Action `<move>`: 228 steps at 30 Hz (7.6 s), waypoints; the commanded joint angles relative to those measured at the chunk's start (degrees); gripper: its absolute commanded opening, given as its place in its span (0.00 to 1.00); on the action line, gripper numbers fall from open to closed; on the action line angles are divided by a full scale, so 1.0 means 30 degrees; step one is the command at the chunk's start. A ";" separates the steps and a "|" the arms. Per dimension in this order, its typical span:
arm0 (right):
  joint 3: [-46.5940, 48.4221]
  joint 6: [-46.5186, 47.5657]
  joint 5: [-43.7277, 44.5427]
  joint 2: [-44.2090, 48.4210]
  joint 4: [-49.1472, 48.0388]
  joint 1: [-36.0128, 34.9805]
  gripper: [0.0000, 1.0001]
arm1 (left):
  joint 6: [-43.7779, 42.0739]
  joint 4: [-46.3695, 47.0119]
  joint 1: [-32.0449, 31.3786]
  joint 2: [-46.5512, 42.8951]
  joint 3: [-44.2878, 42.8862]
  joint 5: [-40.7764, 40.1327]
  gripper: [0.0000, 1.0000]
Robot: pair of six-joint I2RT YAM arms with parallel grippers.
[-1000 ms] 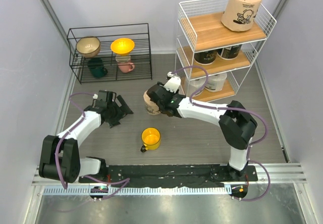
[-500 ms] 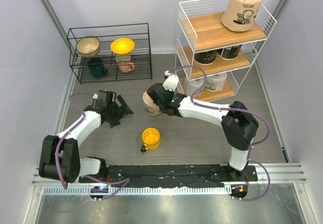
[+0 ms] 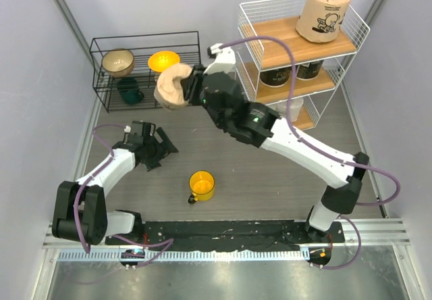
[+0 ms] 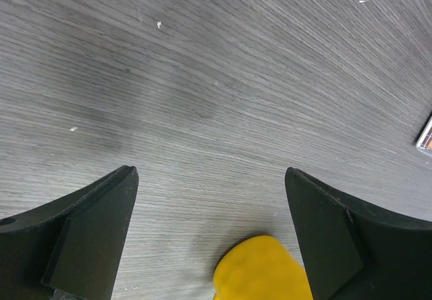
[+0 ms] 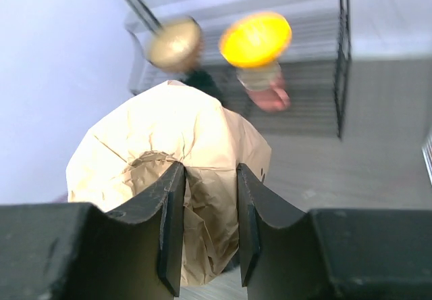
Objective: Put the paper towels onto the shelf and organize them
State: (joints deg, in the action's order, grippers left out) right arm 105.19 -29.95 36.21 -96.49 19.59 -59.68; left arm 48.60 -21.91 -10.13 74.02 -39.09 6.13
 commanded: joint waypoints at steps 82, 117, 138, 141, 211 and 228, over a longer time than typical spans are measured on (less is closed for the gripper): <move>0.3846 0.2368 -0.0701 0.5238 0.1086 1.1427 0.30 | -0.0174 0.0537 -0.0109 -0.0005 -0.0153 0.0681 0.96; 0.3405 0.2485 -0.1140 0.5092 0.0675 1.1954 0.61 | -0.0174 0.0565 -0.0080 0.0113 -0.0183 0.0710 0.95; -0.6371 0.4418 0.4684 1.2211 0.3337 1.2012 0.72 | 0.0029 -0.0461 -0.0138 -0.0647 -0.1940 0.0915 0.95; -0.8801 0.3837 0.4953 1.2796 0.3138 1.2537 0.78 | 0.0558 -0.0167 -0.0372 -0.0883 -0.2115 0.0945 0.96; -1.7544 0.5971 -1.2216 0.8814 -0.7381 2.4727 0.64 | -0.2137 -0.0577 -0.2863 0.1342 -0.3464 0.3640 0.95; -1.7659 0.6528 -1.2472 0.5211 -1.2887 2.4727 0.55 | -0.2254 -0.0811 -0.2863 0.1431 -0.3581 0.3582 0.95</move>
State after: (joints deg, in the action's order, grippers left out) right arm 51.83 -11.33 1.58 -80.25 -10.87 14.63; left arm 42.83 -24.32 -18.68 78.28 -48.93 16.25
